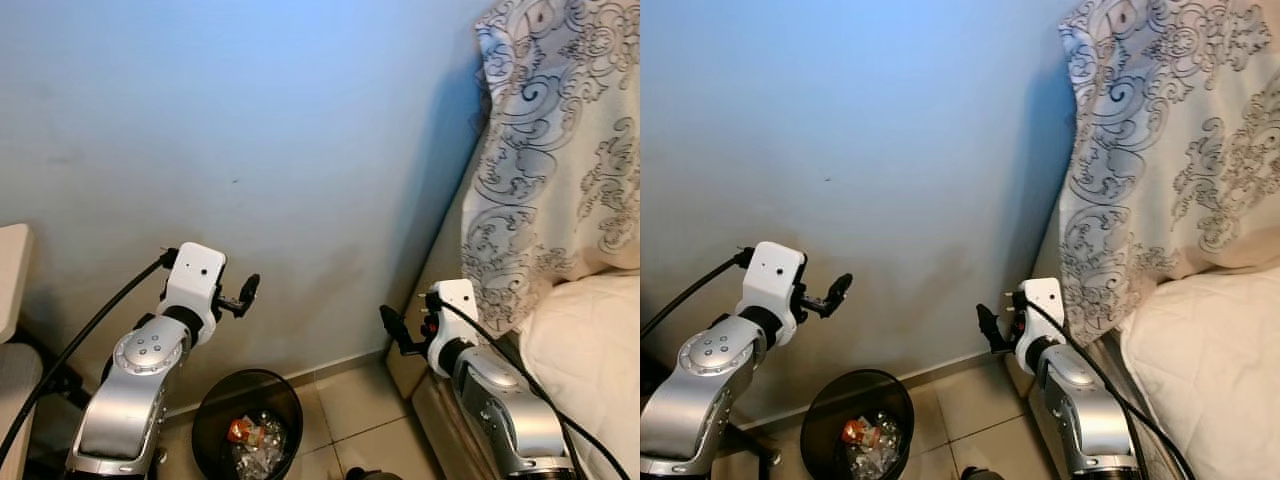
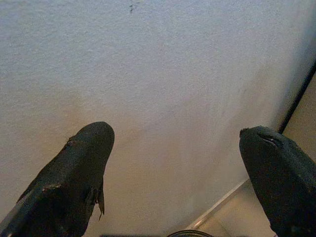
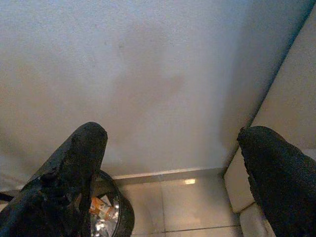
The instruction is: Clean up the room
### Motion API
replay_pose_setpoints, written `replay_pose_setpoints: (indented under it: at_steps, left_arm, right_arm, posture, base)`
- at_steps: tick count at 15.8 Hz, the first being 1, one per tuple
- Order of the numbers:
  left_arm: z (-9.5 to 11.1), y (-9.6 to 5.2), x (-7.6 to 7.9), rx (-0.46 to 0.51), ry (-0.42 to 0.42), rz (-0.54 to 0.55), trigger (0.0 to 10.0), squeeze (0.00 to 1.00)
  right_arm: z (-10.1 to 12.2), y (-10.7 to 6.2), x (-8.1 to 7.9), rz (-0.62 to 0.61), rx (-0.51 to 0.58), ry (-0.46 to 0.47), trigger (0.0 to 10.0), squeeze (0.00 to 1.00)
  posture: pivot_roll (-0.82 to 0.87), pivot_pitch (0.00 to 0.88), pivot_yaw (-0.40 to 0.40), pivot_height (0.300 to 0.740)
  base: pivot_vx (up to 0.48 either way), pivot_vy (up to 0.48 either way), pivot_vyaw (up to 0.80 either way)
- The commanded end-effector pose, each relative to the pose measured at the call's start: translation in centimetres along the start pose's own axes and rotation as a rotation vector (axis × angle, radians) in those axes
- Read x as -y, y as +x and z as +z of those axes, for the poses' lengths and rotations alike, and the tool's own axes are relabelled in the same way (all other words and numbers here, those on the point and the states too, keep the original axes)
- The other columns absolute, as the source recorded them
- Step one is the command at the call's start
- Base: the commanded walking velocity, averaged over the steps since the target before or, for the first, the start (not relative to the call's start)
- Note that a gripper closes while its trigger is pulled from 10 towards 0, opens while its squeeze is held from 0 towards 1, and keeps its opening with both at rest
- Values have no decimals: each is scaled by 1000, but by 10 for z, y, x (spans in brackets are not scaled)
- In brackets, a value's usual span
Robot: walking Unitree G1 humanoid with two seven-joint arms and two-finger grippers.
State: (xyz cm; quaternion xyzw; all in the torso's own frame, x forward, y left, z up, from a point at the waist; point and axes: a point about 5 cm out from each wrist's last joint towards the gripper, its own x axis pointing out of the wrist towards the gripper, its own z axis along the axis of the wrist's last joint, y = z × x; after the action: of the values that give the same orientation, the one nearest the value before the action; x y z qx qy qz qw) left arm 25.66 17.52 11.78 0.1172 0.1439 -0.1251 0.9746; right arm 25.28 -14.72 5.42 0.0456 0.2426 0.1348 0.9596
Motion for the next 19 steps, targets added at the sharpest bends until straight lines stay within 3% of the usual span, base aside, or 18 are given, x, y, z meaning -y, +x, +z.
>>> replay_pose_setpoints:
  at_steps: [1, 19]
  left_arm:
    - [4, -1, 1, 6, 20, -8, 10000, 0]
    - [3, 1, 3, 7, 13, -21, 10000, 0]
  right_arm:
    - [2, -3, 0, 7, 6, -5, 10000, 0]
    - [1, -1, -4, 17, 6, -7, 10000, 0]
  posture:
    - [0, 0, -1, 740]
    - [-3, 0, 3, 740]
  base:
    - [0, 0, -781]
    - [0, 0, -781]
